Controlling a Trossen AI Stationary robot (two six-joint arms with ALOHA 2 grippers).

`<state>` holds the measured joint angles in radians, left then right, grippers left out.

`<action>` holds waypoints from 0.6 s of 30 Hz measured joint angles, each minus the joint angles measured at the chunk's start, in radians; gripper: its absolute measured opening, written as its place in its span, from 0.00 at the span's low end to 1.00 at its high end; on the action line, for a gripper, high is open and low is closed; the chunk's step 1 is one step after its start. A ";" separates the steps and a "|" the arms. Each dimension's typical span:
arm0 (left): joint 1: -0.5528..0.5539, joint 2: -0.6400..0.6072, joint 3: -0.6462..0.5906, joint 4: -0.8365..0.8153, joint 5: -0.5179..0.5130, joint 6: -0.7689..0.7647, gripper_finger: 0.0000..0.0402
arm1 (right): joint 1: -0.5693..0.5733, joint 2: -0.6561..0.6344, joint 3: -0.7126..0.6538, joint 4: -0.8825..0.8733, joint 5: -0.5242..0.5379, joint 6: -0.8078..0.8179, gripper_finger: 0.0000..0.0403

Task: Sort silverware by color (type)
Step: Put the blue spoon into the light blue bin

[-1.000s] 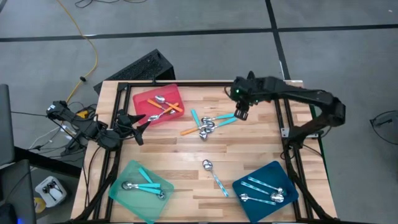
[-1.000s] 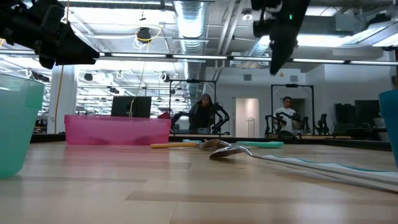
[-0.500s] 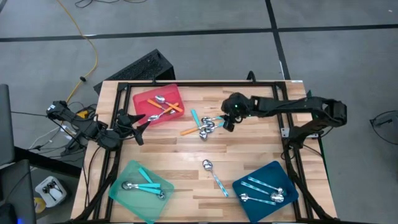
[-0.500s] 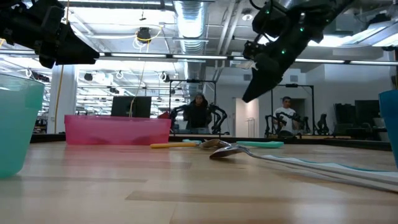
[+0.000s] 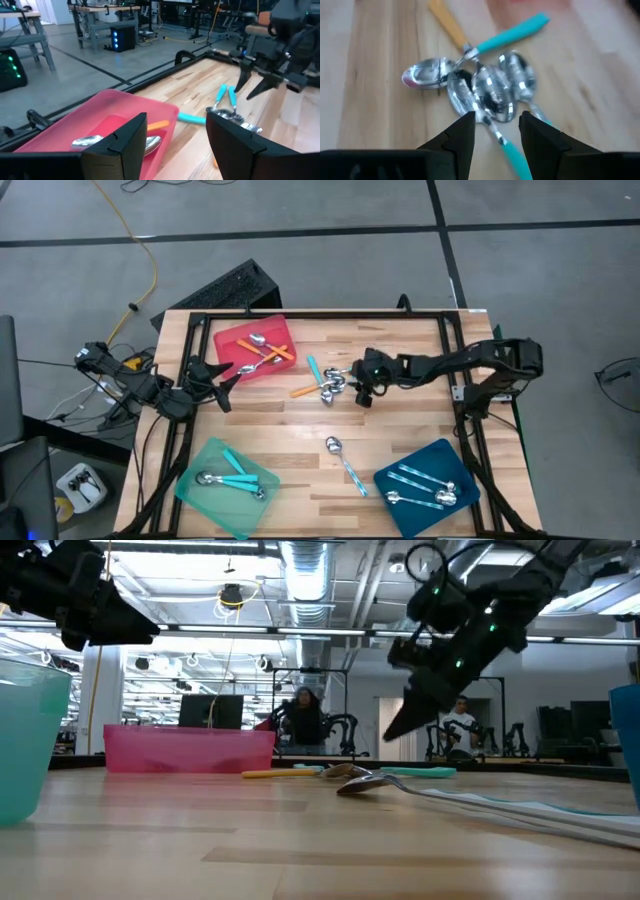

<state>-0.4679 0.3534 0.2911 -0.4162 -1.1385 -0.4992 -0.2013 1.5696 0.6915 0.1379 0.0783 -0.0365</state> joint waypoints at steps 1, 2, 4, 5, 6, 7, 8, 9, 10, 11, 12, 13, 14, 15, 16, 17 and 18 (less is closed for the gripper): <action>0.000 0.000 -0.001 -0.003 0.002 -0.008 0.47 | 0.000 0.023 0.001 0.012 0.000 -0.008 0.43; 0.000 0.000 -0.001 -0.004 0.006 -0.017 0.47 | -0.001 0.043 0.001 0.013 0.000 -0.014 0.43; 0.000 0.000 -0.001 -0.009 0.006 -0.024 0.47 | -0.003 0.077 0.009 0.015 0.000 -0.019 0.43; 0.000 0.000 -0.001 -0.014 0.007 -0.025 0.47 | -0.004 0.089 0.012 0.007 0.000 -0.019 0.43; 0.000 0.000 -0.001 -0.014 0.008 -0.025 0.47 | -0.006 0.102 0.016 -0.007 0.000 -0.019 0.43; 0.000 0.000 -0.001 -0.013 0.007 -0.025 0.47 | -0.011 0.113 0.022 -0.011 0.000 -0.020 0.43; 0.000 0.000 -0.001 -0.013 0.007 -0.025 0.47 | -0.013 0.122 0.026 -0.015 0.000 -0.020 0.43; 0.000 0.000 -0.001 -0.014 0.007 -0.025 0.47 | -0.017 0.124 0.027 -0.026 0.001 -0.019 0.43; 0.000 0.000 -0.001 -0.014 0.006 -0.025 0.47 | -0.021 0.129 0.027 -0.034 0.000 -0.017 0.43; 0.000 0.000 -0.001 -0.015 0.003 -0.025 0.47 | -0.024 0.136 0.027 -0.038 0.001 -0.017 0.43; 0.000 0.000 -0.001 -0.016 0.001 -0.025 0.47 | -0.029 0.137 0.027 -0.053 -0.001 -0.013 0.43; 0.000 0.000 -0.001 -0.016 0.000 -0.025 0.47 | -0.032 0.135 0.028 -0.072 -0.001 -0.013 0.43; 0.000 0.000 -0.001 -0.017 -0.001 -0.025 0.47 | -0.034 0.135 0.028 -0.085 -0.001 -0.010 0.43; 0.000 0.000 -0.001 -0.020 -0.002 -0.025 0.47 | -0.037 0.135 0.029 -0.100 0.000 -0.003 0.43; 0.000 0.000 -0.001 -0.022 -0.003 -0.025 0.47 | -0.037 0.135 0.030 -0.112 0.000 0.011 0.43; 0.000 0.000 -0.001 -0.021 -0.003 -0.025 0.47 | -0.037 0.135 0.030 -0.122 0.000 0.023 0.43; 0.000 0.000 -0.001 -0.021 -0.004 -0.025 0.47 | -0.037 0.135 0.030 -0.135 0.000 0.034 0.43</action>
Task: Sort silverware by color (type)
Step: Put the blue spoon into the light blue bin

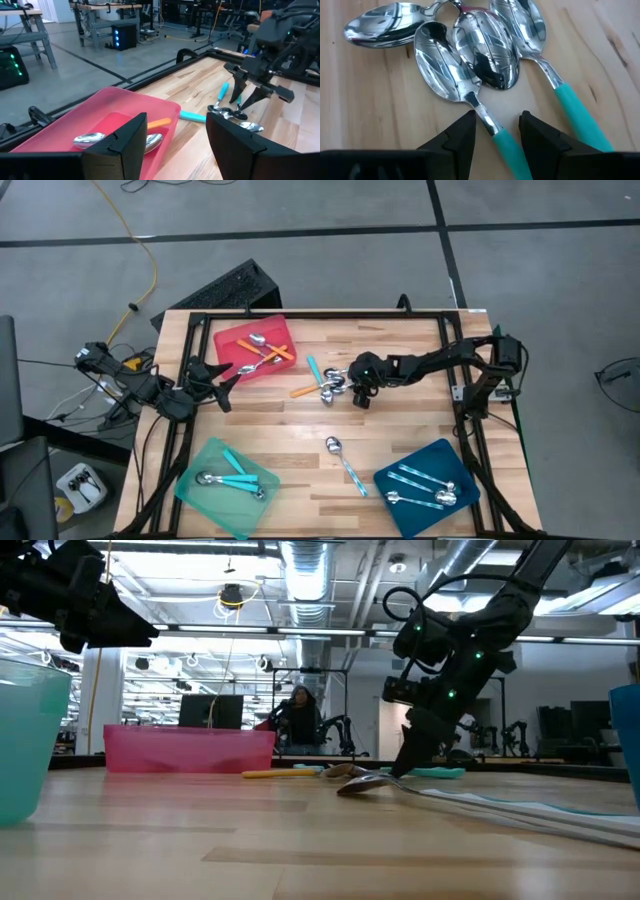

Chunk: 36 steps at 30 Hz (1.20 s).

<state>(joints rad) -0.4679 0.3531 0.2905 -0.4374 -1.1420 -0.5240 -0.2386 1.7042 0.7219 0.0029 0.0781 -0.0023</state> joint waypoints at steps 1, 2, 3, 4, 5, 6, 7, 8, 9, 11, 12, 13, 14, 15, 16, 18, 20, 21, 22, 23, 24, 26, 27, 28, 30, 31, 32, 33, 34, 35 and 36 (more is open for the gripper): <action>0.000 0.000 0.000 -0.001 -0.001 0.000 0.47 | 0.000 0.000 0.001 -0.013 0.000 0.006 0.43; 0.000 0.000 0.000 0.000 -0.003 0.000 0.47 | 0.000 0.000 0.001 -0.021 -0.001 0.011 0.43; 0.000 0.000 0.000 0.000 -0.004 0.000 0.47 | 0.002 -0.001 0.001 -0.029 -0.001 0.015 0.43; 0.000 0.000 0.000 0.000 -0.003 0.001 0.47 | 0.005 -0.001 0.001 -0.036 0.000 0.022 0.43; 0.000 0.000 0.000 0.000 -0.003 0.000 0.47 | 0.009 -0.002 0.001 -0.043 0.003 0.028 0.43; 0.000 0.000 0.000 0.000 -0.003 0.000 0.47 | 0.010 -0.002 0.001 -0.048 0.003 0.031 0.42; 0.000 0.000 0.000 0.000 -0.003 -0.001 0.47 | 0.011 -0.002 0.001 -0.053 0.003 0.036 0.41; 0.000 0.000 0.000 0.000 -0.003 -0.001 0.47 | 0.014 -0.001 0.001 -0.057 0.004 0.044 0.40; 0.000 0.000 0.000 0.000 -0.003 -0.001 0.47 | 0.015 -0.001 0.000 -0.059 0.006 0.052 0.38; 0.000 0.000 0.000 0.000 -0.001 -0.001 0.47 | 0.015 -0.001 0.000 -0.067 0.005 0.066 0.33; 0.000 0.000 0.000 0.001 0.002 -0.002 0.47 | 0.016 -0.001 0.000 -0.074 0.005 0.072 0.31; 0.000 0.000 0.000 0.000 0.003 -0.003 0.47 | 0.016 -0.001 0.000 -0.084 0.006 0.081 0.28; 0.000 0.000 0.000 0.001 0.005 -0.003 0.47 | 0.016 -0.001 0.000 -0.093 0.006 0.089 0.26; 0.000 0.000 0.000 0.001 0.005 -0.004 0.47 | 0.016 -0.001 0.000 -0.102 0.006 0.097 0.24; 0.000 0.000 0.000 0.001 0.005 -0.004 0.47 | 0.016 -0.001 0.000 -0.110 0.006 0.106 0.21; 0.000 0.000 0.000 0.001 0.005 -0.010 0.47 | 0.022 -0.002 0.000 -0.114 0.006 0.128 0.17; 0.000 0.000 0.000 0.001 0.005 -0.013 0.47 | 0.036 -0.002 -0.001 -0.107 0.014 0.133 0.16; 0.000 0.000 0.000 0.001 0.005 -0.013 0.47 | 0.044 -0.001 -0.002 -0.103 0.023 0.134 0.16; 0.000 0.000 0.000 0.001 0.005 -0.013 0.47 | 0.053 0.000 0.001 -0.105 0.030 0.134 0.16; 0.000 0.000 0.000 0.001 0.005 -0.014 0.47 | 0.062 0.001 0.007 -0.109 0.040 0.135 0.16; 0.000 0.000 0.000 0.001 0.005 -0.014 0.47 | 0.073 0.002 0.013 -0.114 0.053 0.137 0.16; 0.000 0.000 0.000 0.001 0.005 -0.016 0.47 | 0.093 0.003 0.031 -0.125 0.078 0.137 0.16; 0.000 0.000 0.000 0.001 0.005 -0.016 0.47 | 0.100 0.003 0.043 -0.129 0.082 0.137 0.16; 0.000 0.000 0.000 0.001 0.005 -0.016 0.47 | 0.106 0.003 0.054 -0.137 0.083 0.137 0.16; 0.000 0.000 0.000 0.001 0.006 -0.016 0.47 | 0.117 0.003 0.079 -0.153 0.081 0.136 0.16; 0.000 0.000 0.000 0.001 0.006 -0.016 0.47 | 0.124 0.003 0.088 -0.158 0.076 0.134 0.16; 0.000 0.000 0.000 0.001 0.006 -0.016 0.47 | 0.131 0.003 0.098 -0.163 0.071 0.133 0.16; 0.000 0.000 -0.001 0.001 0.006 -0.016 0.47 | 0.138 0.003 0.108 -0.167 0.057 0.132 0.16; 0.000 0.000 -0.001 0.001 0.008 -0.016 0.47 | 0.145 0.004 0.119 -0.169 0.055 0.128 0.16; 0.000 0.000 -0.001 0.001 0.008 -0.016 0.47 | 0.150 0.003 0.131 -0.170 0.053 0.126 0.16; 0.000 0.000 -0.001 0.001 0.008 -0.016 0.47 | 0.157 0.002 0.143 -0.170 0.054 0.125 0.16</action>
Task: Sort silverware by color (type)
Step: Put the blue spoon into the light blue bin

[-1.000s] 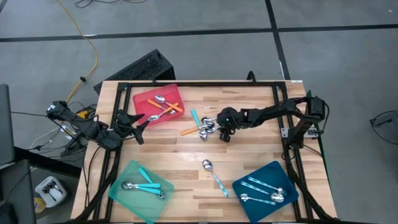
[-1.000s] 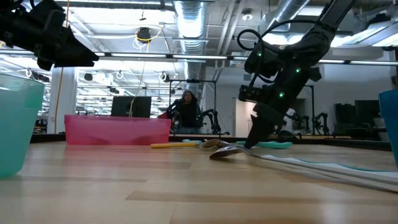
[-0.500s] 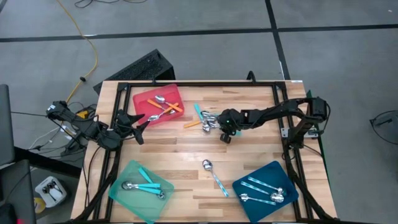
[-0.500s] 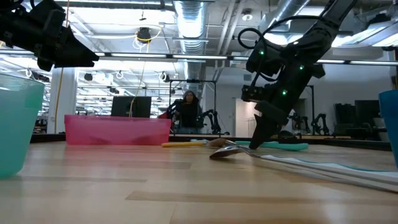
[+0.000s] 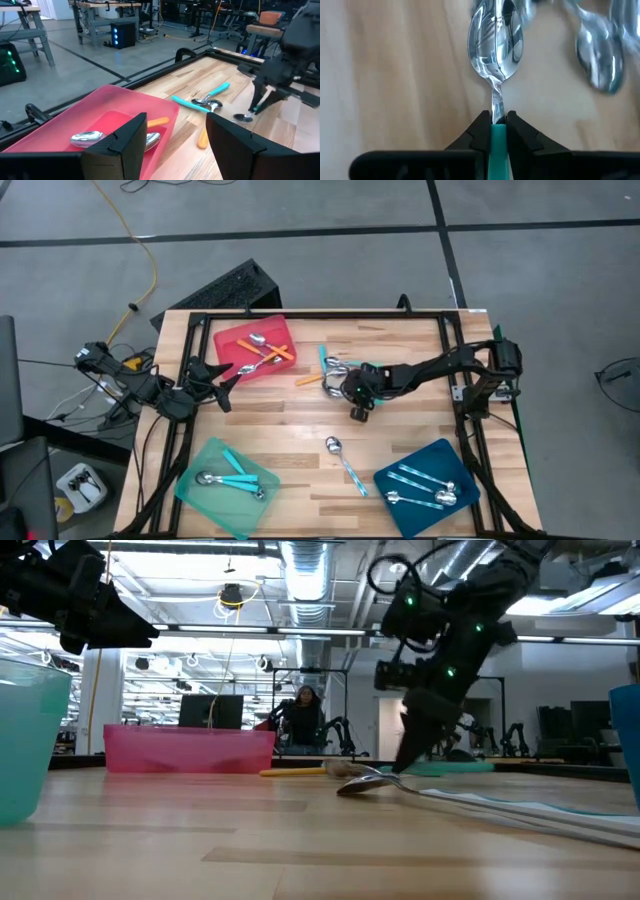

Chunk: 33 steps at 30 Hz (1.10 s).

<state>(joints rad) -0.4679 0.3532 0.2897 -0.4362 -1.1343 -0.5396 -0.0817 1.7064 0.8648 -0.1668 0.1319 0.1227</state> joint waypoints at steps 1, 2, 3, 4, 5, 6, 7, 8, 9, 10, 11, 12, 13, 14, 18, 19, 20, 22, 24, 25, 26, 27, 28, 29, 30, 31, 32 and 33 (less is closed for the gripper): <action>0.000 0.000 0.000 0.000 0.000 0.000 0.47 | 0.007 -0.001 0.011 0.001 0.005 -0.002 0.16; 0.000 0.000 0.000 0.000 0.000 0.000 0.47 | 0.012 -0.002 0.019 0.001 0.006 -0.008 0.16; 0.000 0.000 0.000 0.000 0.000 0.000 0.47 | 0.017 -0.002 0.026 0.001 0.012 -0.015 0.16; 0.000 0.000 0.000 0.000 0.000 0.000 0.47 | 0.023 -0.002 0.033 0.000 0.017 -0.016 0.16; 0.000 0.000 0.000 0.000 0.000 0.000 0.47 | 0.029 -0.002 0.040 0.000 0.024 -0.018 0.16; 0.000 0.000 0.000 0.000 0.000 0.000 0.47 | 0.034 -0.002 0.046 0.004 0.029 -0.018 0.16; 0.000 0.000 0.000 0.000 0.000 0.000 0.47 | 0.040 -0.002 0.052 0.006 0.035 -0.018 0.16; 0.000 0.000 0.000 0.000 0.000 -0.002 0.47 | 0.046 -0.002 0.058 0.006 0.040 -0.018 0.16; 0.000 0.000 0.000 0.000 0.000 -0.006 0.47 | 0.051 -0.003 0.062 0.008 0.042 -0.018 0.16; 0.000 0.000 0.000 0.000 0.000 -0.011 0.47 | 0.055 -0.003 0.065 0.017 0.046 -0.018 0.16; 0.000 0.000 0.000 0.000 0.000 -0.019 0.47 | 0.058 -0.003 0.067 0.034 0.047 -0.018 0.16; 0.000 0.000 0.000 0.000 0.001 -0.027 0.47 | 0.060 -0.003 0.069 0.055 0.048 -0.019 0.16; 0.000 0.000 0.000 0.000 0.004 -0.036 0.47 | 0.063 -0.003 0.069 0.082 0.049 -0.019 0.16; 0.000 0.000 0.000 0.000 0.005 -0.043 0.47 | 0.066 -0.004 0.069 0.111 0.050 -0.022 0.16; 0.000 0.000 0.000 0.001 0.018 -0.052 0.47 | 0.077 -0.004 0.069 0.248 0.050 -0.035 0.16; 0.000 0.000 0.000 0.001 0.024 -0.053 0.47 | 0.077 -0.004 0.070 0.292 0.050 -0.042 0.16; 0.000 0.000 0.000 0.001 0.029 -0.055 0.47 | 0.077 -0.004 0.070 0.334 0.050 -0.050 0.16; 0.000 0.000 0.000 0.001 0.038 -0.063 0.47 | 0.082 -0.001 0.071 0.423 0.050 -0.063 0.16; 0.000 0.000 0.000 0.001 0.043 -0.064 0.47 | 0.083 0.000 0.072 0.490 0.052 -0.078 0.16; 0.000 0.000 0.000 0.001 0.045 -0.064 0.47 | 0.085 0.001 0.072 0.527 0.052 -0.079 0.16; 0.000 0.000 0.000 0.001 0.045 -0.064 0.47 | 0.088 0.001 0.071 0.561 0.052 -0.079 0.16; 0.000 0.000 0.000 0.001 0.045 -0.064 0.47 | 0.090 0.001 0.071 0.591 0.052 -0.082 0.16; 0.000 0.000 0.000 0.001 0.044 -0.064 0.47 | 0.093 0.001 0.071 0.619 0.052 -0.086 0.16; 0.000 0.000 0.000 0.001 0.041 -0.064 0.47 | 0.098 0.001 0.072 0.647 0.052 -0.093 0.16; 0.000 0.000 0.000 0.001 0.037 -0.064 0.47 | 0.103 0.001 0.071 0.675 0.053 -0.103 0.16; 0.000 0.000 0.000 0.001 0.032 -0.064 0.47 | 0.108 0.001 0.072 0.709 0.053 -0.112 0.16; 0.000 0.000 0.000 0.001 0.028 -0.064 0.47 | 0.114 0.001 0.071 0.742 0.053 -0.122 0.16; 0.000 0.000 0.000 0.001 0.025 -0.064 0.47 | 0.121 0.001 0.072 0.773 0.053 -0.129 0.16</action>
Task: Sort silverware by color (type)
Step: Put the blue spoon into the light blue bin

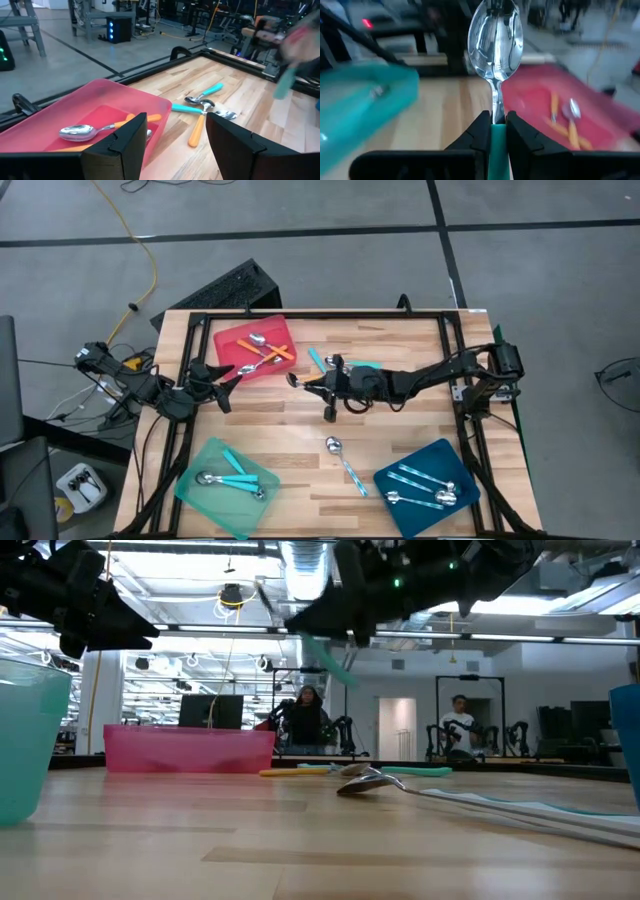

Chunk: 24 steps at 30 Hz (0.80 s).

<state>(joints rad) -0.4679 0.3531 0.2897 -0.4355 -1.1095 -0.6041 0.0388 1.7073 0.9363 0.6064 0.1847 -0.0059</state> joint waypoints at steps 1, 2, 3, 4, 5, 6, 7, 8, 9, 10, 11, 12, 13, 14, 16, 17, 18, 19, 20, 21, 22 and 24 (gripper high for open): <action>0.000 0.000 0.000 0.000 -0.003 0.000 0.47 | 0.005 0.000 0.000 0.028 0.000 -0.003 0.16; 0.000 0.000 0.000 0.000 -0.003 -0.003 0.47 | 0.010 0.000 0.000 0.050 0.000 -0.006 0.16; 0.000 0.000 0.000 0.000 -0.003 -0.008 0.47 | 0.017 0.000 0.000 0.075 0.000 -0.006 0.16; 0.000 0.000 0.000 0.000 -0.003 -0.011 0.47 | 0.023 0.000 0.000 0.103 -0.001 -0.008 0.16; 0.000 0.000 0.000 0.000 -0.003 -0.014 0.47 | 0.029 0.001 0.000 0.135 -0.001 -0.015 0.16; 0.000 0.000 0.000 0.000 -0.003 -0.019 0.47 | 0.037 0.001 0.000 0.167 -0.001 -0.025 0.16; 0.000 0.000 0.000 0.000 -0.003 -0.025 0.47 | 0.045 0.001 0.000 0.198 0.000 -0.037 0.16; 0.000 0.000 0.000 0.000 -0.004 -0.030 0.47 | 0.055 0.001 0.000 0.224 0.000 -0.050 0.16; 0.000 0.000 0.000 0.000 -0.004 -0.036 0.47 | 0.065 0.001 0.000 0.247 -0.001 -0.062 0.16; 0.000 0.000 0.000 0.000 -0.004 -0.039 0.47 | 0.076 0.001 0.000 0.268 -0.002 -0.074 0.16; 0.000 0.000 0.000 0.000 -0.004 -0.043 0.47 | 0.085 0.001 0.000 0.289 -0.003 -0.087 0.16; 0.000 0.000 0.000 0.000 -0.004 -0.046 0.47 | 0.097 0.000 0.000 0.310 -0.003 -0.099 0.16; 0.000 0.000 0.000 0.000 -0.003 -0.047 0.47 | 0.108 0.001 0.000 0.326 -0.003 -0.107 0.16; 0.000 0.000 0.000 0.000 -0.003 -0.047 0.47 | 0.116 0.001 0.000 0.335 -0.003 -0.108 0.16; 0.000 0.000 0.000 0.001 -0.002 -0.048 0.47 | 0.129 0.001 0.000 0.342 -0.003 -0.108 0.16; 0.000 0.000 0.000 0.001 -0.002 -0.053 0.47 | 0.135 0.001 0.000 0.346 -0.003 -0.108 0.16; 0.000 0.000 0.000 0.002 -0.002 -0.060 0.47 | 0.139 0.001 0.000 0.353 -0.003 -0.109 0.16; 0.000 0.000 0.000 0.003 -0.002 -0.064 0.47 | 0.140 0.001 0.000 0.364 -0.003 -0.111 0.16; 0.000 0.000 0.000 0.003 -0.002 -0.065 0.47 | 0.142 0.001 0.000 0.378 -0.004 -0.112 0.16; 0.000 0.000 0.000 0.003 -0.002 -0.066 0.47 | 0.145 0.001 0.000 0.392 -0.011 -0.122 0.16; 0.000 0.000 0.000 0.003 -0.002 -0.067 0.47 | 0.147 0.001 0.000 0.409 -0.027 -0.137 0.16; 0.000 0.000 0.000 0.003 -0.001 -0.067 0.47 | 0.154 0.026 0.002 0.493 -0.060 -0.162 0.16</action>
<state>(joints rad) -0.4679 0.3531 0.2897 -0.4321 -1.1107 -0.6712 0.1933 1.7337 0.9384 1.0996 0.1245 -0.1681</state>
